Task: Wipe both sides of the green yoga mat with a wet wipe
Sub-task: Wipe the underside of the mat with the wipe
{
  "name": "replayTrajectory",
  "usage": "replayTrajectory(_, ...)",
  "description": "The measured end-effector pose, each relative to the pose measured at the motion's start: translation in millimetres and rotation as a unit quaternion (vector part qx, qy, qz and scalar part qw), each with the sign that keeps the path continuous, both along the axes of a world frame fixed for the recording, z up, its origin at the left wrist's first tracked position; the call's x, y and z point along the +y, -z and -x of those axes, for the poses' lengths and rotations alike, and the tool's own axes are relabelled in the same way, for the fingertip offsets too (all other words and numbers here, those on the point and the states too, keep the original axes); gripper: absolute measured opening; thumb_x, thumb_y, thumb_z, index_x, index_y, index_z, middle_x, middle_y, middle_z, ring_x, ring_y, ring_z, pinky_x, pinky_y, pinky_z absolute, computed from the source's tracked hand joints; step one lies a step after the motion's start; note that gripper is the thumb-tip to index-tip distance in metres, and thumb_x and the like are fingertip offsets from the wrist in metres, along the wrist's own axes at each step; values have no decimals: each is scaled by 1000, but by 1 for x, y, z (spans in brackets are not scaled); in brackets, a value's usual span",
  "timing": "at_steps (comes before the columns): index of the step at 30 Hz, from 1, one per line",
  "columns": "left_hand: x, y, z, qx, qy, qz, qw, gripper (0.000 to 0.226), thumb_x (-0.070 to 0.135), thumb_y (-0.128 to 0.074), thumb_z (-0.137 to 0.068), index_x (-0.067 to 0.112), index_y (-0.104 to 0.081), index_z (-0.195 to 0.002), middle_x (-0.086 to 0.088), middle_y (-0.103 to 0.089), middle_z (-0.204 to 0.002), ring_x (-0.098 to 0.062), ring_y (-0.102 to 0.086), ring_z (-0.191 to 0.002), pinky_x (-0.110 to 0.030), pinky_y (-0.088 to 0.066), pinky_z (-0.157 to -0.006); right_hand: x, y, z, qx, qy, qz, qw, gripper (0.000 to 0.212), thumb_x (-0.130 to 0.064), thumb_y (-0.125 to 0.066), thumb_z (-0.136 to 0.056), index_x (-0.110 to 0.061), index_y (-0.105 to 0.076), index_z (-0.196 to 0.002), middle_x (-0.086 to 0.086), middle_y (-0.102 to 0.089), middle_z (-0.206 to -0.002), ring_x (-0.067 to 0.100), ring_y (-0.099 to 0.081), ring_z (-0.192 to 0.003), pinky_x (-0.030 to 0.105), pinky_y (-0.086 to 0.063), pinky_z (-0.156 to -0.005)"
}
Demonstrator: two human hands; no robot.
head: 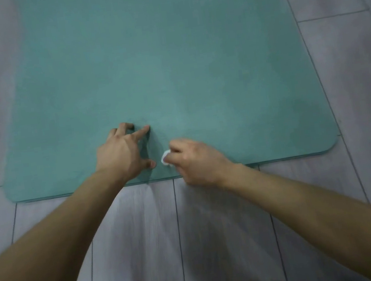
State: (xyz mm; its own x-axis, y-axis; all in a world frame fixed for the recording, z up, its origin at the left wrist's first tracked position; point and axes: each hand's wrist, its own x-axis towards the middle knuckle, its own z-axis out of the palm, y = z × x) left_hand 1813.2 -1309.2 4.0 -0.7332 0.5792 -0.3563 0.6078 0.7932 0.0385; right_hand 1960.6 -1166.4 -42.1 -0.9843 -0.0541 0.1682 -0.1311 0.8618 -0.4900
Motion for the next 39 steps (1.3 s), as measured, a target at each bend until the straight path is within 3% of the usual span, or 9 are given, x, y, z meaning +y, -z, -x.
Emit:
replayTrajectory(3,1,-2,1,5,1,1,1000,106,64,-90,-69,52,-35,-158,8,-36,-158,-21,-36,-145,-48,-50,-103,34,-7,2,22,-45,-47,998,14,-13,-69,-93,-17,-75,-104,7,-57,-91,28,-58,-79,35,-46,-63)
replayTrajectory(9,3,-6,-4,-2,-15,-6,1000,104,60,-91,-69,52,-37,-158,8,-37,-159,-20,-36,-146,-48,-49,-103,173,-3,29,-10,409,-59,910,35,-37,-51,-100,-16,-77,-105,15,-60,-100,39,-63,-95,41,-53,-81)
replayTrajectory(14,-10,-2,-5,-8,-35,-49,998,97,58,-89,-71,46,-43,-156,13,-35,-167,-18,-37,-150,-47,-44,-113,10,-1,12,25,92,4,995,14,-15,-64,-97,-15,-76,-105,10,-54,-88,29,-55,-78,38,-46,-64)
replayTrajectory(17,-23,-2,-3,-9,-10,-56,998,89,63,-84,-75,46,-45,-153,19,-31,-169,-16,-40,-150,-45,-43,-113,-10,0,6,61,-108,-53,991,7,-11,-69,-96,-14,-74,-100,6,-51,-86,23,-47,-76,37,-39,-62)
replayTrajectory(24,-59,-7,23,-11,-38,-28,999,96,54,-95,-66,39,-51,-150,0,-41,-160,-29,-43,-143,-52,-46,-111,152,2,43,28,383,-63,921,31,-32,-51,-100,-18,-77,-113,15,-63,-103,40,-65,-91,43,-54,-80)
replayTrajectory(26,-61,-4,24,-13,-80,-27,996,105,61,-95,-61,40,-48,-152,1,-41,-159,-31,-42,-142,-53,-47,-109,109,2,46,19,357,-53,933,28,-28,-53,-101,-17,-77,-109,16,-63,-102,39,-65,-87,41,-53,-78)
replayTrajectory(29,-60,-3,24,-10,-90,-41,995,104,61,-96,-57,41,-50,-148,4,-46,-154,-29,-45,-138,-50,-50,-105,-5,5,32,36,94,1,995,17,-18,-58,-100,-16,-74,-106,9,-57,-93,28,-55,-79,39,-47,-68)
replayTrajectory(33,-61,-2,21,3,-90,-42,995,103,63,-93,-62,42,-46,-151,4,-41,-159,-29,-43,-142,-50,-49,-107,-41,-2,17,45,-202,-45,977,18,-12,-54,-99,-12,-72,-99,7,-57,-90,26,-53,-81,39,-43,-65)
replayTrajectory(39,-66,0,16,-7,-93,-33,995,104,66,-86,-73,47,-32,-160,8,-25,-171,-23,-30,-154,-52,-44,-113,98,-4,68,31,81,-87,992,24,-24,-54,-94,-6,-70,-89,16,-61,-85,37,-62,-78,43,-46,-66)
